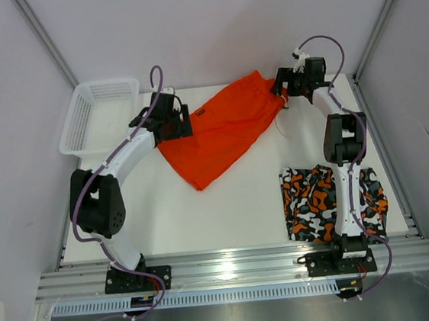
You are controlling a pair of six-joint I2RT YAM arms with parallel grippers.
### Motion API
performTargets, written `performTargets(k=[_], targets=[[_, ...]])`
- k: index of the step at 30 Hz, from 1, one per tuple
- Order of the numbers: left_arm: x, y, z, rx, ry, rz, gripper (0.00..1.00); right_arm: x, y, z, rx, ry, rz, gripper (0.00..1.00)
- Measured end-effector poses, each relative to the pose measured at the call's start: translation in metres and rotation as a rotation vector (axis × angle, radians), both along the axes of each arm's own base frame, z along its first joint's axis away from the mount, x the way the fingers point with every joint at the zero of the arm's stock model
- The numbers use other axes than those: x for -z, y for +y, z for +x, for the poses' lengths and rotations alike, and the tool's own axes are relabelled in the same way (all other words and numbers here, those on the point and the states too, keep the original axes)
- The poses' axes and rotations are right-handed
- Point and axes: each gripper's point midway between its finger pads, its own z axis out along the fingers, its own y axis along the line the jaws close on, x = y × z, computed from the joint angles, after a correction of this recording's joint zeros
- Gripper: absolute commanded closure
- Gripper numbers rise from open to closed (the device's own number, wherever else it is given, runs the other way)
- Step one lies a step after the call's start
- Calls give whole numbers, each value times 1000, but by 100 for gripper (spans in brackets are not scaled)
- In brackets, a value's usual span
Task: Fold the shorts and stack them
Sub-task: Fold the shorts
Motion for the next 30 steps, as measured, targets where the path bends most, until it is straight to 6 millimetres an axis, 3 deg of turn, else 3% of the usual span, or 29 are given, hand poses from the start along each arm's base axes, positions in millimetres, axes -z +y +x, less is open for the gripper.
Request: performTargets(k=[8, 12, 14, 21, 25, 26, 28, 30], targets=[[-7, -6, 1, 23, -10, -8, 19, 9, -6, -6, -79, -16, -111, 1], [-8, -9, 1, 30, -10, -14, 19, 32, -3, -16, -107, 2, -173, 1], [-8, -11, 0, 37, -9, -19, 19, 46, 4, -24, -133, 7, -215, 1], [-7, -20, -3, 60, -6, -27, 19, 47, 43, -49, -214, 0, -289, 8], [0, -22, -8, 70, 9, -21, 19, 48, 51, -54, -229, 6, -311, 21], [1, -22, -10, 71, 12, -20, 19, 48, 51, -55, -227, 11, -310, 33], [3, -21, -13, 71, 19, -17, 19, 49, 52, -58, -222, 30, -295, 49], [4, -20, -16, 71, 22, -17, 19, 48, 54, -61, -205, 56, -263, 59]])
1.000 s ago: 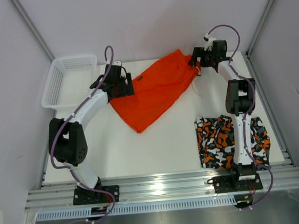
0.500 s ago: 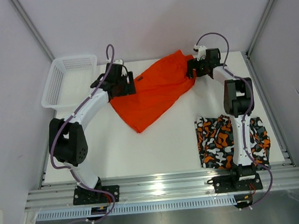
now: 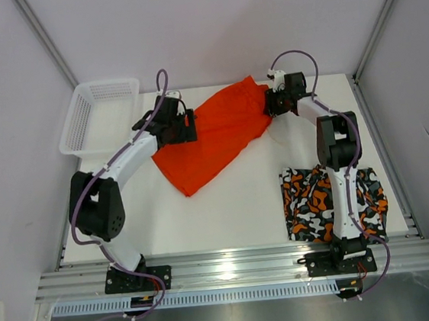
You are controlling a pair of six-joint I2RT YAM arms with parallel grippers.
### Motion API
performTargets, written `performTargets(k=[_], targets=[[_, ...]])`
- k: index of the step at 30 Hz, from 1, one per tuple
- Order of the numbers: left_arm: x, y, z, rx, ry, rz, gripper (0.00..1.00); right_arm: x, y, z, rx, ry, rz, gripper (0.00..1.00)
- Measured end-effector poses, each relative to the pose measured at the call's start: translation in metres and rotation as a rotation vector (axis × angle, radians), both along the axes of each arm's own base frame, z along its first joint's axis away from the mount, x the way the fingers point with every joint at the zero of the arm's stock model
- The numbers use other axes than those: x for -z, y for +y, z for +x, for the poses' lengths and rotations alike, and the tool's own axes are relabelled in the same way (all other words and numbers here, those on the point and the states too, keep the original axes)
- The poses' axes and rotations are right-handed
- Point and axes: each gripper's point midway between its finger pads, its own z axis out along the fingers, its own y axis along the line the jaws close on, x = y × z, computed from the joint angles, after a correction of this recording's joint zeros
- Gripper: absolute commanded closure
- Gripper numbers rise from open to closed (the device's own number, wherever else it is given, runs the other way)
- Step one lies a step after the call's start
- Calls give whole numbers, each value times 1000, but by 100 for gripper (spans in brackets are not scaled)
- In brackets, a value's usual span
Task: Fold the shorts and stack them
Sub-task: Fold the shorts
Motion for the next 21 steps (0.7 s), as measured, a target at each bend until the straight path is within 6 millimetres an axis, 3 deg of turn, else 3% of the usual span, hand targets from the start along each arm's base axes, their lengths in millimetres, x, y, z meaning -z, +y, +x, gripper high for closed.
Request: performTargets(k=[3, 4, 7, 11, 16, 17, 18, 19, 21], targets=[[-2, 2, -7, 1, -5, -2, 19, -6, 2, -6, 32, 39, 46, 75], [-4, 3, -11, 3, -8, -4, 19, -9, 4, -9, 43, 58, 68, 86], [-10, 4, -21, 10, -27, -14, 19, -14, 10, -18, 77, 118, 131, 98], [-14, 1, -38, 24, -38, -24, 20, -13, 18, -41, 148, 225, 226, 100], [-15, -4, -55, 48, -42, -27, 20, 3, 37, -118, 292, 367, 293, 100], [-15, -5, -57, 48, -43, -28, 20, 6, 48, -141, 311, 394, 299, 93], [-16, -4, -58, 48, -45, -28, 20, 6, 59, -157, 318, 396, 308, 59], [-16, -4, -60, 49, -46, -29, 19, 6, 74, -180, 317, 404, 318, 39], [-17, -3, -63, 50, -50, -29, 20, -2, 112, -222, 277, 408, 329, 9]])
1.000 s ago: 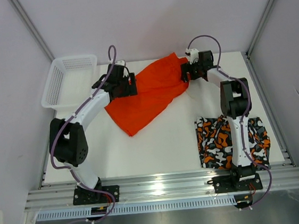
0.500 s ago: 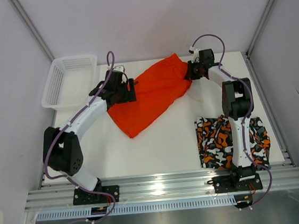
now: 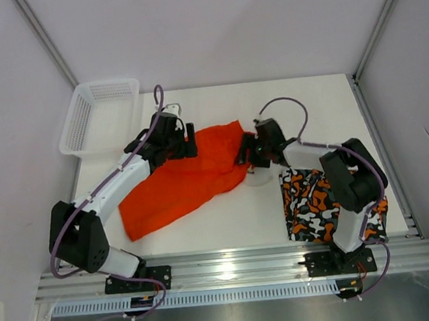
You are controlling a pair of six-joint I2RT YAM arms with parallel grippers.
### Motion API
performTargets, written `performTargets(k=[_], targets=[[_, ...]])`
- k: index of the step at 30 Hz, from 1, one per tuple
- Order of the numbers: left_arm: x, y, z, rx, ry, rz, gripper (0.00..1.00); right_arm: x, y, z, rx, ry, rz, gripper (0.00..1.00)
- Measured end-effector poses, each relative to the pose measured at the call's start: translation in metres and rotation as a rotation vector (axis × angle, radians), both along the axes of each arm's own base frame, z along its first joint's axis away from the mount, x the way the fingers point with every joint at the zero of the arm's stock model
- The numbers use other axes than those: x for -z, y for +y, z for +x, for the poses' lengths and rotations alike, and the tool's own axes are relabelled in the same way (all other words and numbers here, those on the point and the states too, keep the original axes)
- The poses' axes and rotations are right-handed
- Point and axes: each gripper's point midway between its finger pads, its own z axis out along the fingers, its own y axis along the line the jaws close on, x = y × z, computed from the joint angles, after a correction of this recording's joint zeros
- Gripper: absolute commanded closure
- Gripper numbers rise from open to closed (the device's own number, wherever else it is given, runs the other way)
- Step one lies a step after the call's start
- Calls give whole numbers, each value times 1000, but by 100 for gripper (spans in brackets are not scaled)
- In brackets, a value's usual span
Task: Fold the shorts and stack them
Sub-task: Fold the shorts
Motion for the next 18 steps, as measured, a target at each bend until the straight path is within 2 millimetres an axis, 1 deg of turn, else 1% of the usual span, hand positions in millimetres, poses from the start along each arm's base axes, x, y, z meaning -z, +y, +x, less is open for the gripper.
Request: performTargets(k=[1, 2, 3, 4, 5, 6, 10, 13, 16, 18], targets=[[0, 0, -2, 1, -1, 0, 20, -5, 16, -16, -19, -11, -8, 3], [0, 1, -3, 1, -4, 1, 19, -11, 36, -32, -59, -22, -9, 1], [0, 1, -5, 3, -5, 2, 19, -15, 51, -45, -91, -31, -17, 0], [0, 0, -7, 5, -6, 2, 19, -19, 61, -57, -117, -41, -25, 1], [0, 0, -8, 8, -8, 2, 19, -22, 66, -64, -132, -48, -37, 0], [1, -1, -9, 11, -7, 2, 19, -25, 64, -68, -134, -55, -55, 0], [6, -5, -15, 26, -2, 4, 19, -39, 38, -64, -110, -113, -169, 1], [14, -7, -17, 25, 2, -4, 19, -43, 27, -66, -133, -146, -251, 1], [22, -6, -20, 16, 17, -10, 19, -41, 30, -76, -206, -167, -310, 0], [25, -6, -21, 5, 22, -15, 19, -40, 36, -84, -266, -185, -334, 1]])
